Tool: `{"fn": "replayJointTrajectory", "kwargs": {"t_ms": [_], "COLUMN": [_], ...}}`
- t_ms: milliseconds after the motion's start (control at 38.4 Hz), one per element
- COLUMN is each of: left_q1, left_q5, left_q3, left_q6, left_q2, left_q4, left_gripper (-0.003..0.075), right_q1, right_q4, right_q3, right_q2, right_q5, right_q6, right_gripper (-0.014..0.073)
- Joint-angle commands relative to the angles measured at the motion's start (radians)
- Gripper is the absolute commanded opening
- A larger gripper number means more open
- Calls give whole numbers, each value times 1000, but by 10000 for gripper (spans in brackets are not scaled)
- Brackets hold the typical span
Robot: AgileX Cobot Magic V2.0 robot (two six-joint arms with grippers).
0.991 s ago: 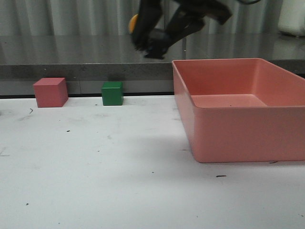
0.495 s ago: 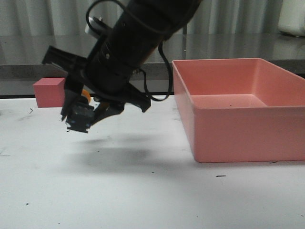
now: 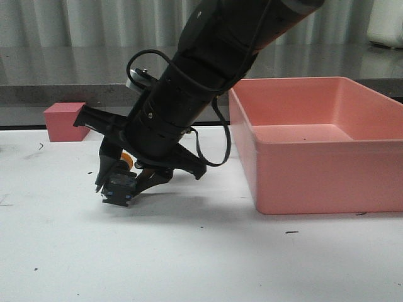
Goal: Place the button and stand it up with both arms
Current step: 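Carry the button toward the left arm and lower it onto the table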
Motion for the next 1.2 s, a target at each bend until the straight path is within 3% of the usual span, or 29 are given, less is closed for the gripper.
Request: {"fn": "replayJointTrajectory", "kwargs": {"t_ms": [0,104,287,600,678,939,1069,1173], "left_q1": [1,1,1,1,1,1,1,1], "left_q5": [-70,-70,-70,-70,-70,-70,-70,-70], "left_q3": [-30,-30,-30,-30,-30,-30,-30,-30], "left_q6": [-5,-5,-5,-5,-5,-5,-5,-5], "left_q2": [11,11,11,11,11,11,11,11], "left_q4": [1,1,1,1,1,1,1,1], "left_gripper": [600,600,600,600,600,600,600,600], "right_q1": [-3,-3,-3,-3,-3,-60,-135,-217], "right_q4": [23,23,23,31,1,-158,-230,-317], "right_q3": [-33,-33,-33,-34,-34,-33,13,151], "right_q2": [-57,-57,-57,-178,-234,-363,-453,-593], "right_q5": [-26,-25,-10,10,30,294,381,382], "right_q6": [-5,-5,-5,-16,-50,-69,-95,-96], "right_gripper": [269,304,480,481,406,-50,-62,-62]}}
